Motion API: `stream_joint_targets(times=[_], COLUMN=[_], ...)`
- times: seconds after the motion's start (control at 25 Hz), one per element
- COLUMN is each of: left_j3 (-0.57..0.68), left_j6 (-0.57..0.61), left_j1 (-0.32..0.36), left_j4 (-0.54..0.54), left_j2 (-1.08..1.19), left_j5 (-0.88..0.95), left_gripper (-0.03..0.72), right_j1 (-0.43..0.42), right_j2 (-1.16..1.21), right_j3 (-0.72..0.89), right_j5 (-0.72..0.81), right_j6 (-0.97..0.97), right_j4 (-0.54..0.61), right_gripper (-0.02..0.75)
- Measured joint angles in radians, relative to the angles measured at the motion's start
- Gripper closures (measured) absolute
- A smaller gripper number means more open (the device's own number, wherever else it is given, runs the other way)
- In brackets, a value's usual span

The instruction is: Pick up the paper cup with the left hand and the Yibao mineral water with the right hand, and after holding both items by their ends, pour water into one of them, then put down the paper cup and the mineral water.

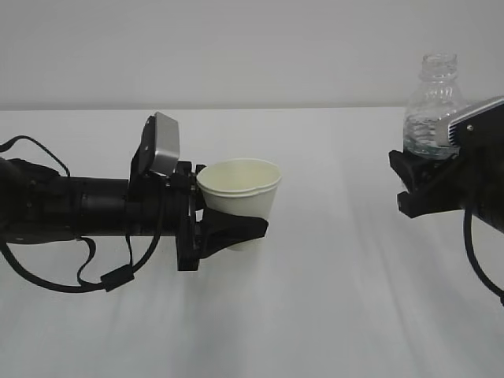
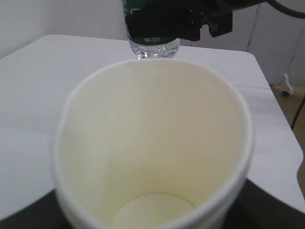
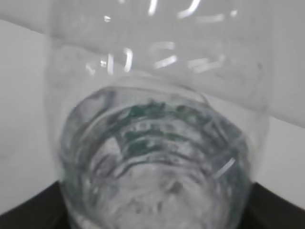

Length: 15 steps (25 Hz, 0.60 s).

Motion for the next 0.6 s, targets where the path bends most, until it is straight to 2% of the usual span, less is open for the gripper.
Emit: stream_joint_targets(times=[0.6], left_j3=[0.000], left_j6=[-0.002], left_j1=[-0.008], left_j4=[-0.021], left_j2=[0.000], left_j5=[0.000], left_gripper=[0.250], right_j1=[0.000], right_j2=[-0.175], right_j3=[-0.008], right_j5=[0.235], right_j6=[0.038], right_j4=[0.001], right_gripper=[0.270])
